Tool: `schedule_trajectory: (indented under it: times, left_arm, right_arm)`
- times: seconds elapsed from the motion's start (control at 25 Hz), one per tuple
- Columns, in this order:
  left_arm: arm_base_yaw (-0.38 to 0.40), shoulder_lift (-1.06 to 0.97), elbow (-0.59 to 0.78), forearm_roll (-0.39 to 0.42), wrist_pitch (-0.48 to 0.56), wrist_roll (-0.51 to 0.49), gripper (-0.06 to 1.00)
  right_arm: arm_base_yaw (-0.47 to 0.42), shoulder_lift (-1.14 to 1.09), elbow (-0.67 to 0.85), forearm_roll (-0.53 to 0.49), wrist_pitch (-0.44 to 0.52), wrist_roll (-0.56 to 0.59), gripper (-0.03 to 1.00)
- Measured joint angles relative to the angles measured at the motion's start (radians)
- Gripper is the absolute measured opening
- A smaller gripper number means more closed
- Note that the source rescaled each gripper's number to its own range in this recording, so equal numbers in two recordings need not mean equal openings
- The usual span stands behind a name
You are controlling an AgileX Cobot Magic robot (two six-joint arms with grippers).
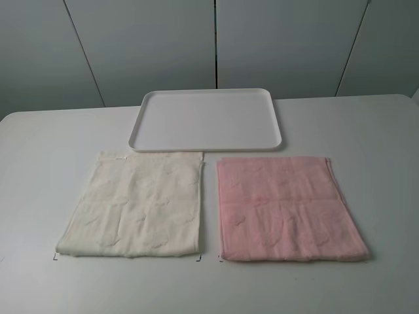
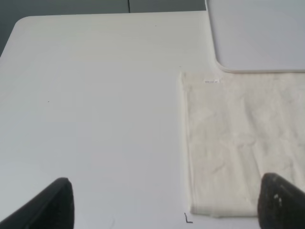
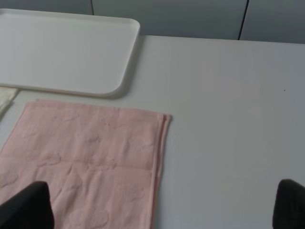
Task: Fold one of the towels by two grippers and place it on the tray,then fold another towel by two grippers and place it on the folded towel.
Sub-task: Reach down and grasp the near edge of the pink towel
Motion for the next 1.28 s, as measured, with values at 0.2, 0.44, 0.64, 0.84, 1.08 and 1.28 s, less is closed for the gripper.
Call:
schedule_trajectory:
  times: [0.2,0.44,0.64,0.84,1.08,1.28]
  left_arm:
    - [0.0,0.0,0.0,0.0,0.0,0.0,0.99]
    - [0.0,0.0,0.0,0.0,0.0,0.0,0.99]
    - [0.0,0.0,0.0,0.0,0.0,0.0,0.99]
    - [0.0,0.001,0.0,-0.009,-0.009,0.0,0.99]
    - [0.0,0.133,-0.022,-0.084,-0.035,0.055,0.99]
    - [0.0,0.351,-0.124,-0.167,-0.118,0.192,0.99]
  right_arm:
    - [0.0,0.0,0.0,0.0,0.0,0.0,1.0]
    - [0.0,0.0,0.0,0.004,0.0,0.0,1.0]
    - [0.0,0.0,0.0,0.004,0.0,0.0,1.0]
    - [0.0,0.006,-0.017,0.004,0.05,0.012,1.0]
    - [0.016,0.153,-0.043,0.01,0.038,0.018,1.0]
    - [0.016,0.333,-0.087,0.017,-0.051,-0.025,1.0]
